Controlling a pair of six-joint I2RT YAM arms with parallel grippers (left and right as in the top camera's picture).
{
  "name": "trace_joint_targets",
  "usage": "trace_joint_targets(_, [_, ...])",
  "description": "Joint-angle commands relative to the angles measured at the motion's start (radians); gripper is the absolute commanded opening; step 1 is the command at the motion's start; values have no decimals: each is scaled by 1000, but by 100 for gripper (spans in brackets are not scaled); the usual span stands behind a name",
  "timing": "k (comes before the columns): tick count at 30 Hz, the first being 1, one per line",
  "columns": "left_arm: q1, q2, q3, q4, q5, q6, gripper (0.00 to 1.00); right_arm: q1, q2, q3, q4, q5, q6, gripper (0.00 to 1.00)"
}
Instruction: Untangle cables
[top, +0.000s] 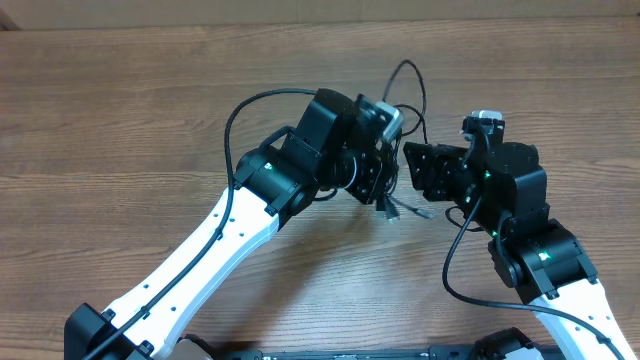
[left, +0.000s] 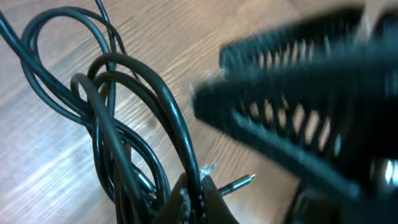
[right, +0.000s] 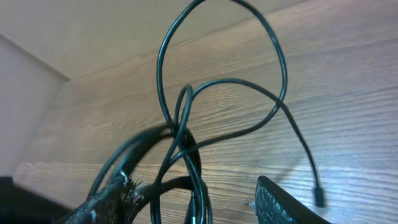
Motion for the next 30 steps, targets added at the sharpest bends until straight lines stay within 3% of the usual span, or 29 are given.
trace_joint_targets(1, [3, -15, 3, -10, -8, 241, 4, -26, -6, 11, 2, 31, 93, 60])
trace_joint_targets(15, [5, -15, 3, 43, -11, 304, 4, -140, -10, 11, -45, -286, 250, 60])
trace_joint_targets(21, [5, -15, 3, 105, 93, 304, 4, -142, -10, 11, -65, -283, 254, 63])
trace_joint_targets(24, [3, -15, 3, 104, 90, 304, 4, -142, -10, 11, -66, -251, 289, 69])
trace_joint_targets(30, [3, -15, 3, 96, 90, 305, 4, -144, -9, 11, -64, -190, 328, 70])
